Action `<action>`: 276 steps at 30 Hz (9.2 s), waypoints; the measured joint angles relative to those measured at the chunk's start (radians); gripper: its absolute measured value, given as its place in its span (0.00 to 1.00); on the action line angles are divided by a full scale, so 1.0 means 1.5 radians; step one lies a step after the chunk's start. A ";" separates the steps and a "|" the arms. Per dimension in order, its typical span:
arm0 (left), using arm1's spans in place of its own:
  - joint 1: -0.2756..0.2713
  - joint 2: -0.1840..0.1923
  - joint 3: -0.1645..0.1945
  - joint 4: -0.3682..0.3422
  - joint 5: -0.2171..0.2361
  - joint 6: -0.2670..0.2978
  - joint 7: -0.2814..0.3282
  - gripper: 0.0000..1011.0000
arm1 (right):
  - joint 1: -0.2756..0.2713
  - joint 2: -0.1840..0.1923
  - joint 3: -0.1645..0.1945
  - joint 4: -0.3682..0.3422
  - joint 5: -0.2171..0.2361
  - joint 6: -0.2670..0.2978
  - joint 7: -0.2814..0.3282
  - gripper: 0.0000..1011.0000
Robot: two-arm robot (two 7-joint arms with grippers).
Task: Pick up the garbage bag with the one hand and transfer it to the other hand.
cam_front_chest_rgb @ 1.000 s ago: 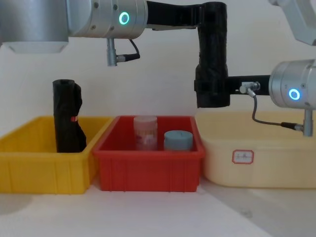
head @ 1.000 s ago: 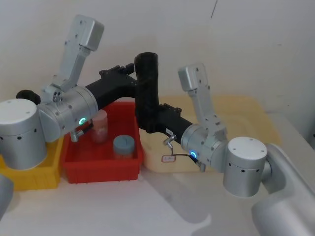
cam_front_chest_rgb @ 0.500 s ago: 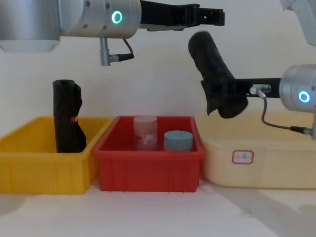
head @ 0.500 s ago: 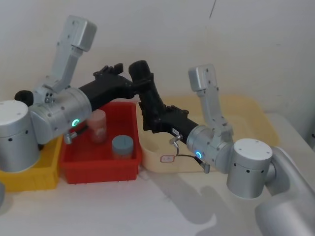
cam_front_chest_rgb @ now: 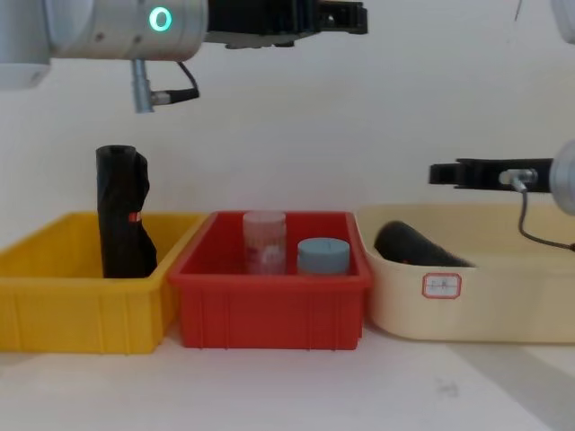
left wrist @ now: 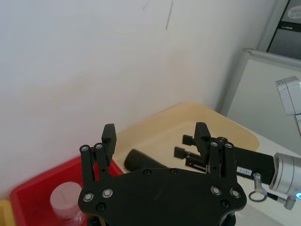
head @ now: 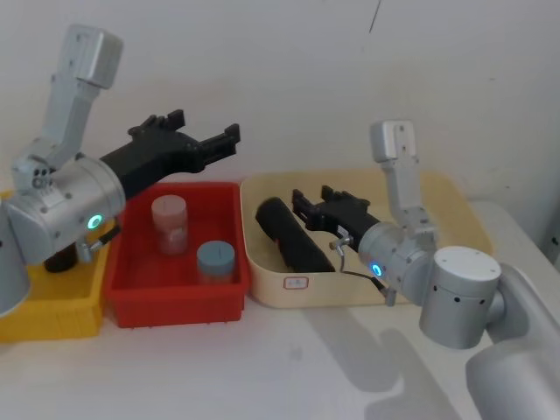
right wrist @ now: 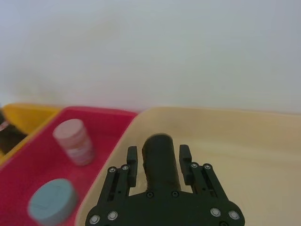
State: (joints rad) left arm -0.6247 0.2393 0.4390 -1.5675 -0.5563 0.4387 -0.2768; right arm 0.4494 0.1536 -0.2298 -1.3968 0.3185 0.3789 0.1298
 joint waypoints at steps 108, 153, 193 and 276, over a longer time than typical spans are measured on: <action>0.066 0.049 -0.055 -0.076 -0.010 -0.018 0.065 0.99 | 0.032 -0.004 -0.129 -0.049 -0.163 0.147 -0.009 0.99; 0.066 0.049 -0.055 -0.076 -0.010 -0.018 0.065 0.99 | 0.061 -0.041 -0.161 -0.032 -0.165 0.226 0.060 0.99; 0.066 0.049 -0.055 -0.077 -0.010 -0.018 0.065 0.99 | 0.086 -0.077 -0.158 0.050 -0.187 0.209 0.066 0.99; 0.066 0.049 -0.055 -0.077 -0.010 -0.018 0.065 0.99 | 0.069 -0.105 0.140 -0.023 -0.078 0.126 -0.017 0.78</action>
State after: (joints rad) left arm -0.5264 0.3132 0.3565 -1.6822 -0.5712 0.4119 -0.1800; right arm 0.5536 -0.0034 -0.0201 -1.4317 0.2010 0.5685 0.1045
